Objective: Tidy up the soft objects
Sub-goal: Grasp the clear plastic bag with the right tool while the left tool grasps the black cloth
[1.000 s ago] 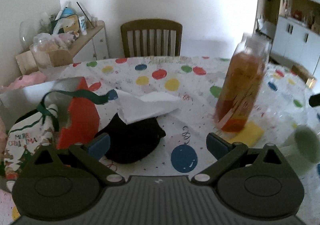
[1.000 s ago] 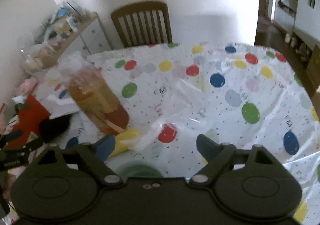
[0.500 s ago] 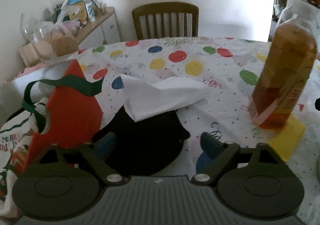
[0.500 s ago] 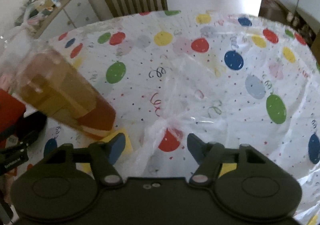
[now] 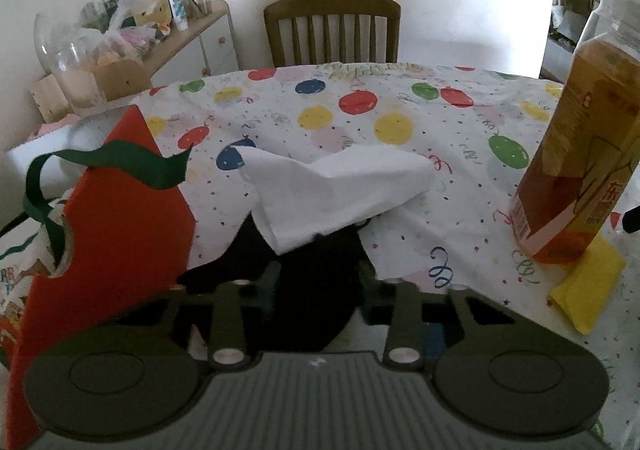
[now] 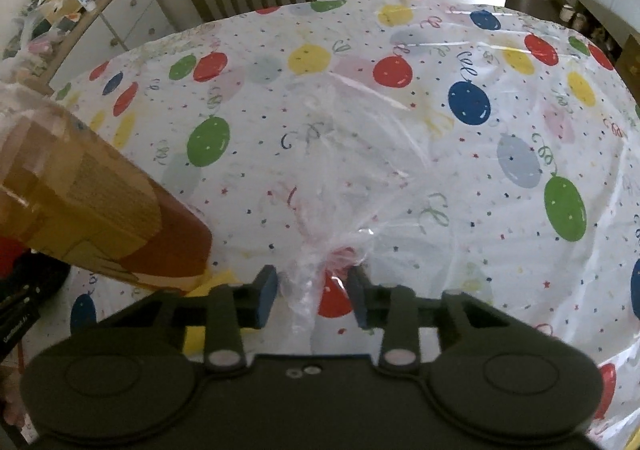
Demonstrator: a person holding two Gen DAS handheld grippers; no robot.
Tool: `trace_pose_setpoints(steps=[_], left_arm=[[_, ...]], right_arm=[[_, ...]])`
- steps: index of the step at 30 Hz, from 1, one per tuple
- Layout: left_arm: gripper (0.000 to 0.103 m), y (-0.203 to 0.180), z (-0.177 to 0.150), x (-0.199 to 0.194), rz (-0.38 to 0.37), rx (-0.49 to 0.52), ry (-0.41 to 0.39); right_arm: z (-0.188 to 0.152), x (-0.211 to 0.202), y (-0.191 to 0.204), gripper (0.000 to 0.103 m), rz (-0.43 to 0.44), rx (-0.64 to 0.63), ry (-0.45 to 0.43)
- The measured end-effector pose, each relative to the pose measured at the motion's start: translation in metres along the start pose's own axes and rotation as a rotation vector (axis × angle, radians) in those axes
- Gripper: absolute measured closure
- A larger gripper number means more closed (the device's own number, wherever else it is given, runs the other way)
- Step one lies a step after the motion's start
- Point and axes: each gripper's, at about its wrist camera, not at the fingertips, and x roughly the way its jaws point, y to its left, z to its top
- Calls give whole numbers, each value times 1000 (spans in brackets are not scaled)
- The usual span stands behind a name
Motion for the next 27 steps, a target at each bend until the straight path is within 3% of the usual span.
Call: trace_pose_setpoints(steps=[1, 7, 20, 27], left_arm=[[86, 0, 0, -1, -13, -3, -1], [94, -1, -1, -10, -53, -16, -10], [96, 20, -1, -50, -152, -109, -24], [96, 28, -8, -87, -218, -125, -24]], right_arm=[[-1, 0, 1, 74, 3, -4, -2], [-5, -9, -1, 82, 0, 1, -51], [-16, -71, -25, 82, 68, 61, -170], [-44, -116, -23, 83, 105, 45, -214]])
